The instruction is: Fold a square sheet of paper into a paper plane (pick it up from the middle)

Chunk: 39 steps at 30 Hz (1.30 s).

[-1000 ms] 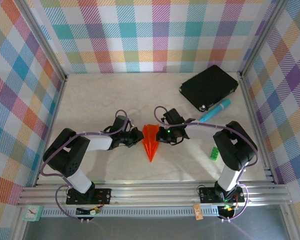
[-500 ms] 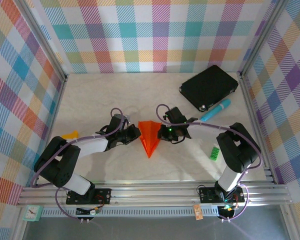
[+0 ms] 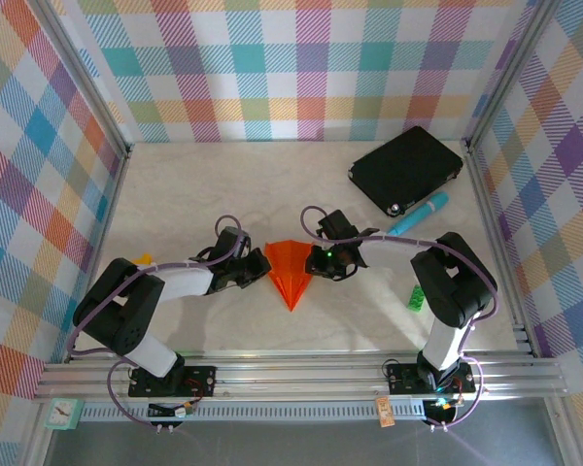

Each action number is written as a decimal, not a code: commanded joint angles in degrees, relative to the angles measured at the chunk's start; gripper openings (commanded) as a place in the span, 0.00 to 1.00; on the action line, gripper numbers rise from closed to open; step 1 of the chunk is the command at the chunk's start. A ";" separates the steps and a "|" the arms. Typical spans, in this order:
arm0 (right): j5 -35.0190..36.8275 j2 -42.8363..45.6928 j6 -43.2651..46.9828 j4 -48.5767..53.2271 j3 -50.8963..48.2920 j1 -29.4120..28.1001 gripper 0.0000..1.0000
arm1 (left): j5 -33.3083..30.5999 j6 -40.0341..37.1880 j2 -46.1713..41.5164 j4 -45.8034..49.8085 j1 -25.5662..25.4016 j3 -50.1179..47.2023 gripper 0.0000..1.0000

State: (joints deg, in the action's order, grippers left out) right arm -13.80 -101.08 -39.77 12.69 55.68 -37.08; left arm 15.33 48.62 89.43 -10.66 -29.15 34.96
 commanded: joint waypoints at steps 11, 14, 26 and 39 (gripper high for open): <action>8.52 8.53 2.93 9.86 2.69 -5.08 0.46 | 1.02 0.50 -0.55 -0.24 -0.30 -0.07 0.06; 8.33 6.36 3.12 9.75 3.92 -7.07 0.50 | 0.93 0.59 -0.37 -0.16 -0.25 -0.02 0.05; 1.47 -1.00 4.27 7.65 8.11 -8.56 0.55 | 1.79 0.44 0.26 0.29 -0.30 0.63 0.05; -1.08 -2.99 4.64 8.06 9.69 -9.24 0.54 | 2.15 0.35 0.17 0.46 -0.30 0.81 0.05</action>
State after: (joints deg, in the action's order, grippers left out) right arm -13.21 -103.59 -36.40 20.25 63.44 -45.82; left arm 16.64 48.64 89.43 -10.66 -29.15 34.96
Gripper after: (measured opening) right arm 0.536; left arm 0.051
